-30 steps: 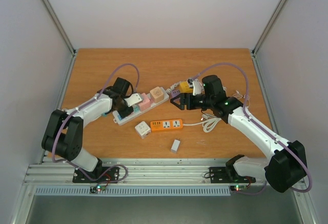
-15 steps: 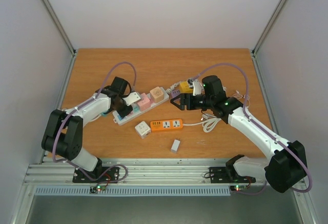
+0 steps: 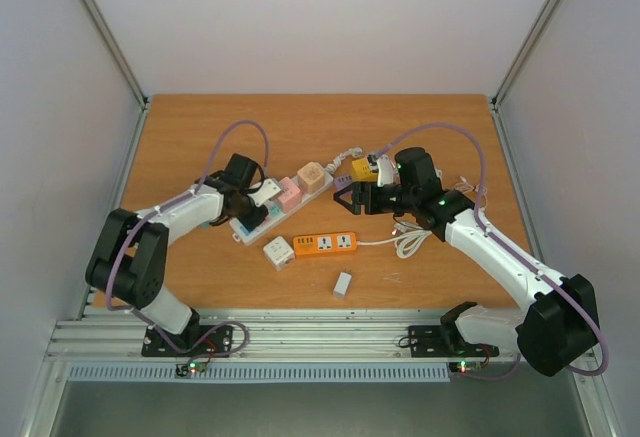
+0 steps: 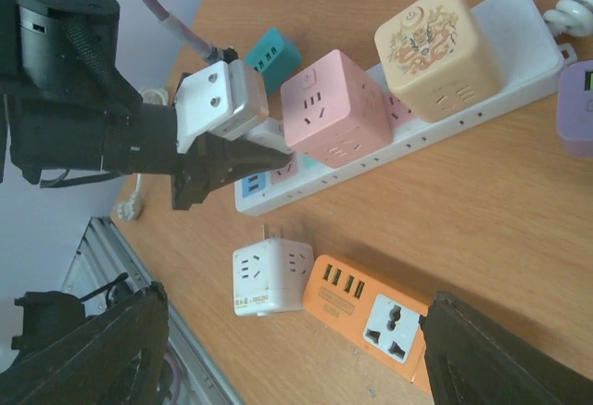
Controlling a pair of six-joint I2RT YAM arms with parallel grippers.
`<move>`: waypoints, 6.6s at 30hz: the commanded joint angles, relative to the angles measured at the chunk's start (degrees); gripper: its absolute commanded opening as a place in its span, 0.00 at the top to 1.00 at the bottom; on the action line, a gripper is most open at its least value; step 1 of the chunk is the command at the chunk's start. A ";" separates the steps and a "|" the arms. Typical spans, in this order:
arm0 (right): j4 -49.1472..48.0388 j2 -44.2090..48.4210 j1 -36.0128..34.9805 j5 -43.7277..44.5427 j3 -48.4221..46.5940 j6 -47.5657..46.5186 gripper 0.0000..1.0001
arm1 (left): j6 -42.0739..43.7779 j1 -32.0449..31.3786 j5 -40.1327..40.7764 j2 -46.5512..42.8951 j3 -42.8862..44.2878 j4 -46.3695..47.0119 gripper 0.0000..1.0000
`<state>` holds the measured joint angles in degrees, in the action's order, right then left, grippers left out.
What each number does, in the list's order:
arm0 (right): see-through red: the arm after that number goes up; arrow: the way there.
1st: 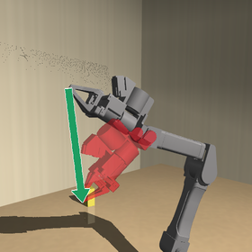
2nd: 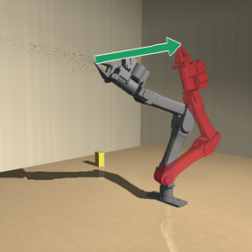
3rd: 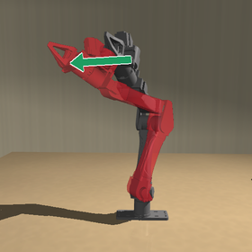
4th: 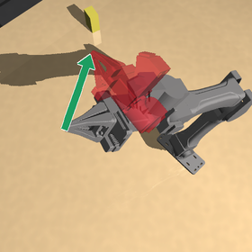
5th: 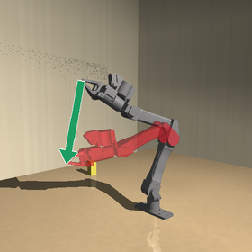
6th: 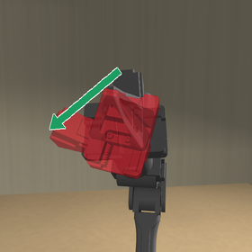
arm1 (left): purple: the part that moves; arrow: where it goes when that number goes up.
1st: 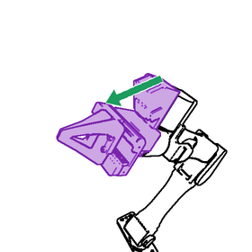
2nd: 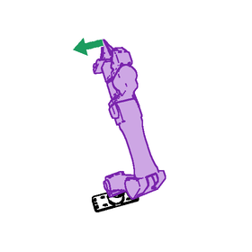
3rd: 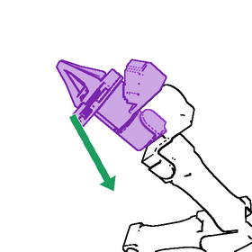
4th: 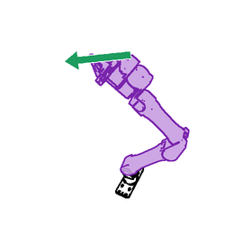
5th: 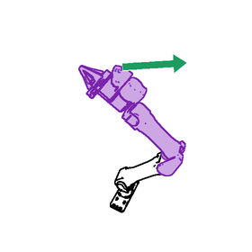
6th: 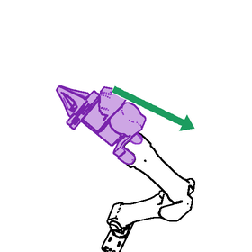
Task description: Insert the plug
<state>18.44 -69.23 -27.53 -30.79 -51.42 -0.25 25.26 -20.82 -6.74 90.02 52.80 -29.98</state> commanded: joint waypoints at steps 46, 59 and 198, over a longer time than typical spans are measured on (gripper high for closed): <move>5.94 -1.13 -0.78 4.59 -2.43 -0.03 0.22 | -11.31 -0.38 1.22 -16.09 7.55 -7.89 0.36; 17.19 -16.08 -23.86 30.16 -15.51 -3.45 0.18 | -41.29 2.19 12.17 -30.06 11.14 -17.09 0.01; -38.52 -12.67 -23.53 19.73 -18.61 -26.34 0.02 | -124.29 2.43 -17.61 -42.22 -3.60 37.63 0.65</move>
<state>-9.08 -79.57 -50.37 -15.31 -69.25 -20.97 -92.25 -18.39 -26.04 49.58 46.94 4.73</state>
